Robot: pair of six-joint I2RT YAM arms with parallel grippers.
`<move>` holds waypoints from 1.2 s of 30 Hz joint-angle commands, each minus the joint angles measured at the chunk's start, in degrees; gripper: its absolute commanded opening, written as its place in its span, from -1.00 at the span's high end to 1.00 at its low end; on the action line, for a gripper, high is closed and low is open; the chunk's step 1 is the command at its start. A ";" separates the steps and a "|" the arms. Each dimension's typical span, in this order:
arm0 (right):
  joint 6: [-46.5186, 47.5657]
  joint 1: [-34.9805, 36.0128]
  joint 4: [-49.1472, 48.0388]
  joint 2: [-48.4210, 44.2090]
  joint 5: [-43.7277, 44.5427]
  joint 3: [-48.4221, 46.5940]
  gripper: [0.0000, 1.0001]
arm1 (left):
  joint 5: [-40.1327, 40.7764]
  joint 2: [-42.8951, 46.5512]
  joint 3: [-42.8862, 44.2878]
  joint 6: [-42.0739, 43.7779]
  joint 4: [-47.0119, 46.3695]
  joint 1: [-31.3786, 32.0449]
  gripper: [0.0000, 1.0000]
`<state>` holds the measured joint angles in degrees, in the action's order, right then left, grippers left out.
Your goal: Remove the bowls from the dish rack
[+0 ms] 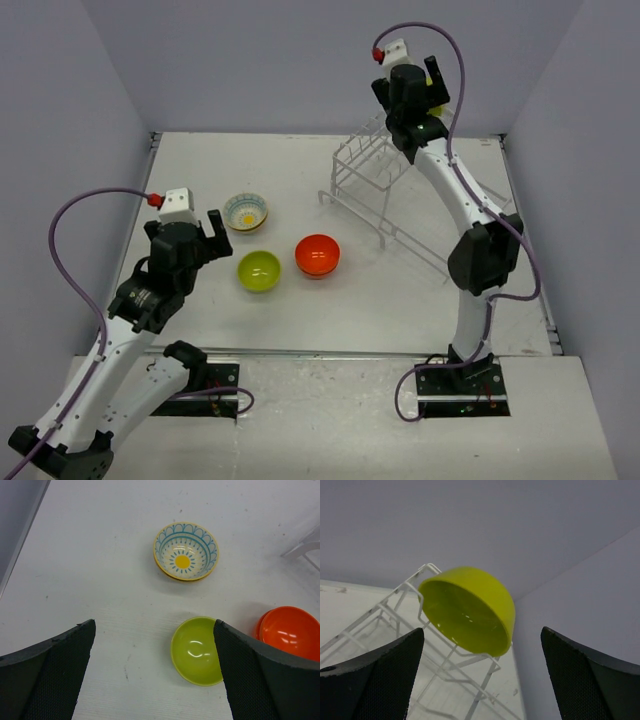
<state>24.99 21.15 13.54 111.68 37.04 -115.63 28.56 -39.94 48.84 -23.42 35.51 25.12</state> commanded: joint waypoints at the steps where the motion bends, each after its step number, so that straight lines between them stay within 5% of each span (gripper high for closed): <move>1: 11.56 -1.63 -5.36 4.33 6.29 -6.97 -0.98 | 0.27 0.04 0.03 -0.22 -0.97 -0.34 -1.00; 6: 13.14 -2.25 -9.76 5.65 5.77 -3.29 -0.94 | -0.87 -0.75 -0.06 0.04 -1.23 -0.34 -1.00; 20: 14.47 -5.41 -10.46 8.30 5.50 -3.11 -0.46 | -2.36 -1.01 -0.32 0.48 -1.76 -0.34 -1.00; 24: 15.35 -5.50 -12.48 6.54 6.03 -1.00 0.14 | -2.63 -1.10 -0.32 0.57 -1.84 -0.34 -1.00; 36: 19.65 -5.41 -19.43 4.95 9.63 2.78 0.91 | -3.51 -1.45 -0.59 0.83 -2.20 -0.34 -1.00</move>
<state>42.37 15.73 -1.80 119.83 44.40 -113.08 25.56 -41.36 48.84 -23.38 35.29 25.12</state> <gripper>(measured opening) 0.130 0.997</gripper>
